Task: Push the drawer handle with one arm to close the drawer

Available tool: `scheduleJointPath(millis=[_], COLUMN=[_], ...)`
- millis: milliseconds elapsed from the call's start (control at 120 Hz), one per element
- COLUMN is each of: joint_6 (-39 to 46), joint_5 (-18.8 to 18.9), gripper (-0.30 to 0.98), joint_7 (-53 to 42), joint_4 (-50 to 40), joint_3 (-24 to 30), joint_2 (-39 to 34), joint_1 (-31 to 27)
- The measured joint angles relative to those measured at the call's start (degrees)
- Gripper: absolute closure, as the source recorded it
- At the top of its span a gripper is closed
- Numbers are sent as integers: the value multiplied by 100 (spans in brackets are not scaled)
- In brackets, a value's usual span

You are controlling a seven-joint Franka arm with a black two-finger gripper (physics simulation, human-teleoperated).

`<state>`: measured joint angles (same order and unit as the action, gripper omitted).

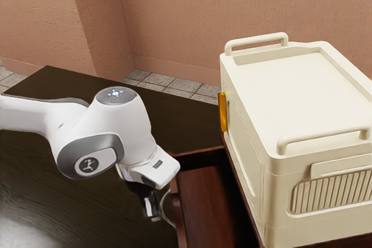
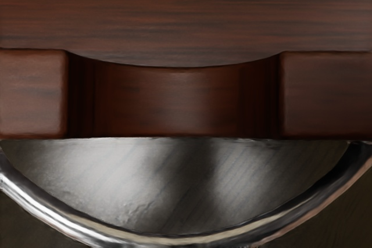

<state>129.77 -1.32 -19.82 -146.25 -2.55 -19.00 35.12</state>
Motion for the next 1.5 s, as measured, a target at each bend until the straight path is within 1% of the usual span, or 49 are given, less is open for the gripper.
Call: scheduleJointPath(millis=[133,408,1025,1083,1158,1500], joint_6=[14,26,-6,-34,-42,-100], joint_5=[-8,-4,-71,37,7,-59], gripper=[79,79,79,79,79,79], joint_7=[-70,-175,-298,-781,-1133,-1437], joint_4=[176,864,2304,2434,2516,2597], joint_3=[0,21,30,45,50,19], joint_2=[191,872,2203,2292,2360,2418], joint_1=[-3,29,314,245,209,216])
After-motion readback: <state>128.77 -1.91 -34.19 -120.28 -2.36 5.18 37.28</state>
